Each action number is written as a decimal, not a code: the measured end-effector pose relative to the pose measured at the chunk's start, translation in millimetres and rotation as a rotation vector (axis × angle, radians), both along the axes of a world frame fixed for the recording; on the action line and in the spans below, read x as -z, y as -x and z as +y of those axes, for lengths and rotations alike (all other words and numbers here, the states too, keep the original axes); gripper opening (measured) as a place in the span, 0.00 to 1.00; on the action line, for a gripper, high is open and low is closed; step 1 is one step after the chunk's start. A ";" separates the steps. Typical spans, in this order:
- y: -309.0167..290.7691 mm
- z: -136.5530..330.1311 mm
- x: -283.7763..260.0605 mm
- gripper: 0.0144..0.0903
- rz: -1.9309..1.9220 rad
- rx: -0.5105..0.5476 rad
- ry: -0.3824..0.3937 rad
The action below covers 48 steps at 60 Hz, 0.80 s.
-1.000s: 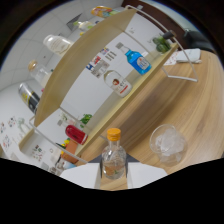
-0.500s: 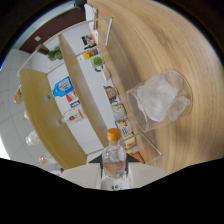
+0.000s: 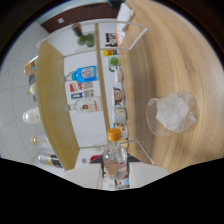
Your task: Make me a cup of Mount Fuji.
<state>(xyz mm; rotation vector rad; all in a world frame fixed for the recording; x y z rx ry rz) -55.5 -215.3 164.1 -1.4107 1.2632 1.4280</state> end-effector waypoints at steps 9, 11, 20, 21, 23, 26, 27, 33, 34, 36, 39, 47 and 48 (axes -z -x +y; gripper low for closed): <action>39.1 -2.6 -16.3 0.27 -0.629 -0.087 -0.077; 48.6 -2.9 -17.9 0.27 -0.765 -0.096 -0.100; 96.4 1.2 1.9 0.27 -1.273 -0.142 -0.139; 100.7 1.1 6.6 0.27 -1.313 -0.151 -0.136; 109.0 3.5 16.7 0.27 -1.381 -0.165 -0.133; 117.9 5.3 34.8 0.27 -1.463 -0.198 -0.105; 119.4 6.2 41.2 0.27 -1.487 -0.207 -0.090; 128.7 11.1 79.5 0.27 -1.563 -0.278 0.000; 129.6 11.6 85.4 0.27 -1.564 -0.290 0.017; 130.3 12.6 94.3 0.27 -1.561 -0.312 0.046; 133.3 13.4 108.3 0.27 -1.569 -0.331 0.081; 137.8 15.4 132.2 0.27 -1.587 -0.381 0.136; 138.4 15.1 134.3 0.27 -1.589 -0.387 0.142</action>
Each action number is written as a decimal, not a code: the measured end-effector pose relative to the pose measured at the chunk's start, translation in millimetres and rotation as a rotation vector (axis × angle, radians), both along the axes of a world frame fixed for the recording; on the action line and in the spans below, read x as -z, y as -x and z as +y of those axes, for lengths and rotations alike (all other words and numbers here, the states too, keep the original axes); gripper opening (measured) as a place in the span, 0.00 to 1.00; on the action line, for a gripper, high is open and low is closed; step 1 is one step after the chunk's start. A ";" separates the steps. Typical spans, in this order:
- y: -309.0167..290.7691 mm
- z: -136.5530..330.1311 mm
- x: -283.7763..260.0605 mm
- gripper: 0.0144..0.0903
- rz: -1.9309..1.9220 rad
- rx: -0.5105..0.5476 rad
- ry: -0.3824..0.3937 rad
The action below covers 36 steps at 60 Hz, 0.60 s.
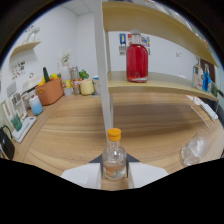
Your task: Make me a cup of Mount Fuji.
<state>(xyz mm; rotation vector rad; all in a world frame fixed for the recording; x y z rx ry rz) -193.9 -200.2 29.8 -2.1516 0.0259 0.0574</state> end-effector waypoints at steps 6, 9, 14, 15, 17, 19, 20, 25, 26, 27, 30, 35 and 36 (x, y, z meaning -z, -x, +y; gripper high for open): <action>5.3 -3.5 11.7 0.27 0.000 -0.007 0.036; 6.5 -5.7 13.4 0.28 -0.006 -0.009 0.040; 8.4 -6.3 14.5 0.28 -0.014 -0.019 0.036; 8.3 -6.8 14.7 0.29 -0.015 -0.019 0.036; 7.8 -8.1 14.9 0.29 -0.016 -0.018 0.036; 7.4 -10.4 14.9 0.29 -0.017 -0.019 0.038; 7.2 -11.3 15.1 0.29 -0.017 -0.021 0.038; 6.0 -17.8 15.7 0.30 -0.015 -0.030 0.034; 5.8 -19.3 16.1 0.30 -0.016 -0.033 0.034; 5.5 -21.0 17.4 0.30 -0.018 -0.035 0.035; 5.0 -24.4 17.6 0.31 -0.022 -0.037 0.039; 5.4 -27.6 16.7 0.47 -0.004 -0.045 0.039; 5.1 -28.8 17.4 0.51 -0.002 -0.046 0.047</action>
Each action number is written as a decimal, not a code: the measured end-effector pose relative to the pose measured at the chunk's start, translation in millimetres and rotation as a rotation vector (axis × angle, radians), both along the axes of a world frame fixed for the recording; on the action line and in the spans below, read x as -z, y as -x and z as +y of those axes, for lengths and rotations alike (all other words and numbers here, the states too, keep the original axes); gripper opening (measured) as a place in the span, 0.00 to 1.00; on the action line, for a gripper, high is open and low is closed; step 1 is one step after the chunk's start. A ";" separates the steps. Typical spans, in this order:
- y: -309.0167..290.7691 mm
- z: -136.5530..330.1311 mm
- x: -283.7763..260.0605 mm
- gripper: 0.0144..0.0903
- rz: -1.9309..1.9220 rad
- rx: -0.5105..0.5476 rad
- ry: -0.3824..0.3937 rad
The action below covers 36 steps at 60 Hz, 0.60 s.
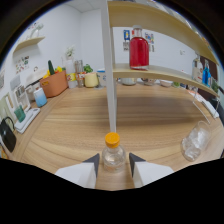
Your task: Make me a cup of Mount Fuji.
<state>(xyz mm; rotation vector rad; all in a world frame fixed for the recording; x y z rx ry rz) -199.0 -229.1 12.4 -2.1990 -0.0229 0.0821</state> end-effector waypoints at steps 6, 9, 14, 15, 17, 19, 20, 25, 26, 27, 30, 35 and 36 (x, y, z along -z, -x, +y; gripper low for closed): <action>0.6 -7.1 -10.8 0.95 0.012 -0.031 0.008; -2.1 -12.8 -30.1 0.95 0.015 -0.047 -0.021; -9.6 -22.4 -75.5 0.95 0.024 -0.075 -0.107; -13.3 -24.6 -85.0 0.95 0.027 -0.083 -0.119; -18.8 -33.1 -102.8 0.95 0.030 -0.090 -0.146; -26.7 -40.0 -120.2 0.96 0.032 -0.097 -0.178; -31.8 -43.2 -128.2 0.96 0.032 -0.098 -0.193; -63.3 -57.8 -155.4 0.95 0.012 -0.090 -0.243; -70.8 -60.9 -158.7 0.96 0.007 -0.086 -0.249; -78.6 -63.9 -161.1 0.96 0.001 -0.081 -0.253; -103.8 -72.2 -164.3 0.95 -0.018 -0.060 -0.257; -148.7 -83.4 -158.7 0.95 -0.038 -0.014 -0.244; -157.1 -85.2 -156.0 0.95 -0.039 -0.004 -0.237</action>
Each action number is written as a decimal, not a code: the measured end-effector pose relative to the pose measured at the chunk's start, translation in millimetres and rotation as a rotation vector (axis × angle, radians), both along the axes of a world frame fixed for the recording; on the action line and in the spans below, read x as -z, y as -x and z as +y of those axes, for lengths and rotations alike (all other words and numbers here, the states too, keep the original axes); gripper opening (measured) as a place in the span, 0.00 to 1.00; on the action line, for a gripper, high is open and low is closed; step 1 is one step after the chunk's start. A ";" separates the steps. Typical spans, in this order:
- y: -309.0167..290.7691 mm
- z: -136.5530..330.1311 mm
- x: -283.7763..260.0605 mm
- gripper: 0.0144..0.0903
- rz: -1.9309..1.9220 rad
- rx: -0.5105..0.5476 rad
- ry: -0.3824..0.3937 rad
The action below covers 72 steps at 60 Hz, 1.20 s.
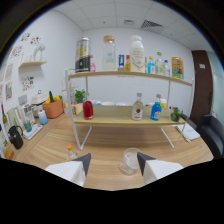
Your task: Make me a cup of Mount Fuji.
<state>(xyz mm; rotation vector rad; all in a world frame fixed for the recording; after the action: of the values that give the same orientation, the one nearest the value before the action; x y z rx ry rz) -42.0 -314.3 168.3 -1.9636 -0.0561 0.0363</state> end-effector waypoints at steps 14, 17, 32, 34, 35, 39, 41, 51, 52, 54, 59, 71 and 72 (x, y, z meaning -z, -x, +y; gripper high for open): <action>-83.3 0.7 10.8 0.94 0.006 0.069 0.033; -91.5 9.5 -6.8 0.94 0.014 0.064 -0.002; -136.4 96.4 -68.4 0.94 0.044 0.069 -0.104; -141.7 109.4 -65.1 0.94 0.044 0.068 -0.100; -144.2 115.7 -63.7 0.94 0.042 0.066 -0.095; -151.4 138.1 -57.8 0.92 0.046 0.062 -0.087; -154.7 148.3 -53.0 0.90 0.048 0.063 -0.081; -158.5 188.9 -34.8 0.76 0.015 0.033 -0.066; -158.3 191.7 -32.4 0.73 0.012 0.030 -0.062; -158.2 196.6 -28.3 0.67 0.005 0.025 -0.055; -159.9 205.8 -21.7 0.47 -0.008 0.023 -0.052; -159.5 207.8 -18.3 0.29 -0.018 0.010 -0.058; -159.2 207.4 -18.3 0.29 -0.019 0.008 -0.057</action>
<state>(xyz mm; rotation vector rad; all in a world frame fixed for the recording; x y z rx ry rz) 117.3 -106.9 186.6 -1.9068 -0.0613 0.0109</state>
